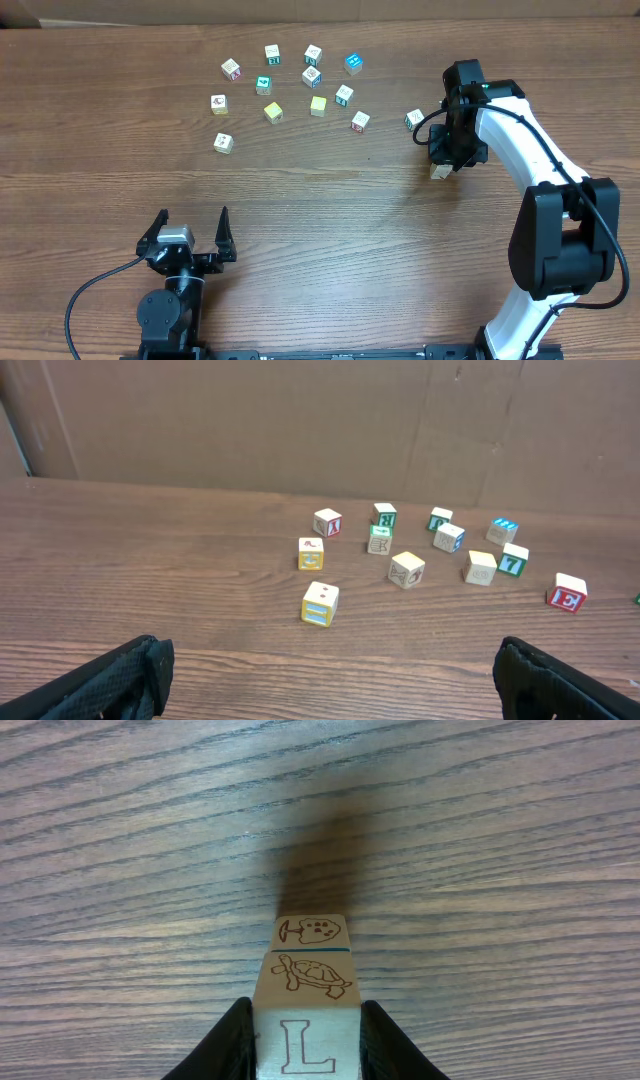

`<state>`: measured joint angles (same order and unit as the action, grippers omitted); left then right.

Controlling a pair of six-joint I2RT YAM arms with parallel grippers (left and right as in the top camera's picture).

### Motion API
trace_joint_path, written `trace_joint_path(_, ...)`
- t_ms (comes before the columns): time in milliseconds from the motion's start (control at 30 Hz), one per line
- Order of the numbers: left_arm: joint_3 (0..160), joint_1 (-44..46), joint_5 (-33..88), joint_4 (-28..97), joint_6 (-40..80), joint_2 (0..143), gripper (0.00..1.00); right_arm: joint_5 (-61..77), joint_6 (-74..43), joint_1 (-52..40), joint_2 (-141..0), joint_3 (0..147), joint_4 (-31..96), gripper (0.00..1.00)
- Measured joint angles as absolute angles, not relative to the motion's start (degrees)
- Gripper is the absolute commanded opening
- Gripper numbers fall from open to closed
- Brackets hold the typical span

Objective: Form a tower
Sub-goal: 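Open the right gripper and lift off the stacked L block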

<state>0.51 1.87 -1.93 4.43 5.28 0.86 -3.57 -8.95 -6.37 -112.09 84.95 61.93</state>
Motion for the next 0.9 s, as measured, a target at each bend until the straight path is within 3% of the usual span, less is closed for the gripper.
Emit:
trace_joint_path(567,0.51,1.87,-1.91,4.43,5.28,0.86,1.00,-3.88,-8.93,-6.37,-112.09,84.95,61.49,0.35)
trace_joint_path(900,0.51,1.87,-1.91,4.43,5.28,0.86,1.00,-3.86,-8.86,-6.37,-112.12,85.69,61.93,0.55)
